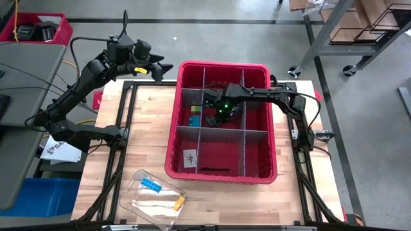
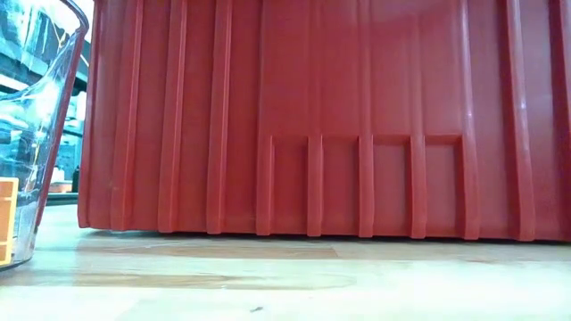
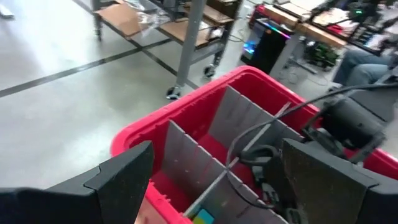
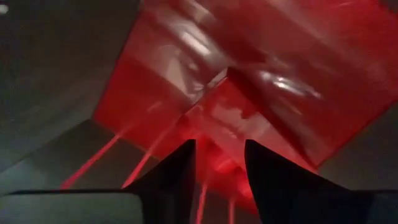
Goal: Sort blocks
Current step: Move the orange block
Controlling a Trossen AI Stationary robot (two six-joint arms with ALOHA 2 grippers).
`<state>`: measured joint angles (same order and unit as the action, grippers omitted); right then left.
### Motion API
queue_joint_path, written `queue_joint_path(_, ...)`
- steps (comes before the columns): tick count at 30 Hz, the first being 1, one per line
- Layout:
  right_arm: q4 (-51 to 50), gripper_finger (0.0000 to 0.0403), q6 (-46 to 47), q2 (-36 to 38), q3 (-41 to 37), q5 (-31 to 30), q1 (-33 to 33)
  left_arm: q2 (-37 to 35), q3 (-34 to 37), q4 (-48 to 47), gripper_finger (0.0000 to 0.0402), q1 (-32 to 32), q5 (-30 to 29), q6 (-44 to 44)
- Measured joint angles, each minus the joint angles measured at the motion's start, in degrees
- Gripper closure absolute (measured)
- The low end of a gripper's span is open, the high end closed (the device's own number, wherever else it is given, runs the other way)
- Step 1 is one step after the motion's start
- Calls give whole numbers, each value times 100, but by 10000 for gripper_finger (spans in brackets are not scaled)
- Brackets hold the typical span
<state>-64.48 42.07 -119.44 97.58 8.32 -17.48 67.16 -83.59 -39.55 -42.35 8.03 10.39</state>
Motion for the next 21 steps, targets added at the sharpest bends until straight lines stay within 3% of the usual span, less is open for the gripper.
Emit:
queue_joint_path(4,-43,247,-109,0,0,-97,40,-9,0,-35,55,4,77,-3)
queue_joint_path(13,-452,149,-601,-121,0,59,66,-35,0,-42,55,2,86,-1)
queue_joint_path(21,-601,142,-584,-631,24,172,63,-57,0,-42,55,2,39,50)
